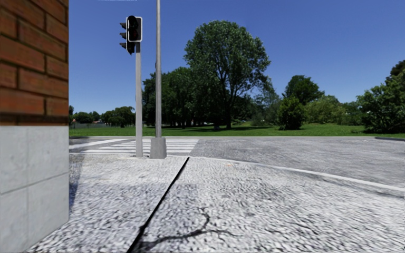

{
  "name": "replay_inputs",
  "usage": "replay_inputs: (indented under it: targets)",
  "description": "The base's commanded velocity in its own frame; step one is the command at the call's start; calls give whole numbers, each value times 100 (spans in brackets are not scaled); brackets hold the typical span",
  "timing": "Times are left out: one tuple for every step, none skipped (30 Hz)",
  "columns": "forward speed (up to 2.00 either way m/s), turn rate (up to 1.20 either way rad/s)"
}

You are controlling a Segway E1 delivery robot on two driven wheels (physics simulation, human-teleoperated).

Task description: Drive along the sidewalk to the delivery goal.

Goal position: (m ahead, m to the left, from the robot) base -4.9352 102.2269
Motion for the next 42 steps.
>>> replay_inputs:
  targets:
    - [200, 44]
    - [200, 44]
    - [200, 45]
    - [200, 45]
    - [200, 46]
    - [200, 51]
    - [200, 51]
    - [200, 55]
    - [200, 56]
    - [200, 58]
    - [200, 58]
    - [200, 59]
    - [200, 61]
    - [200, 62]
    - [200, 62]
    - [200, 66]
    - [200, 73]
    - [200, 76]
    - [200, 76]
    - [200, 77]
    - [200, 77]
    - [200, 77]
    - [200, 77]
    - [200, 77]
    - [200, 77]
    - [200, 77]
    - [200, 77]
    - [200, 77]
    - [200, 77]
    - [200, 77]
    - [200, 77]
    - [200, 77]
    - [200, 77]
    - [200, 77]
    - [200, 77]
    - [200, 77]
    - [200, 77]
    - [200, 77]
    - [200, 77]
    - [200, 77]
    - [200, 77]
    - [200, 77]
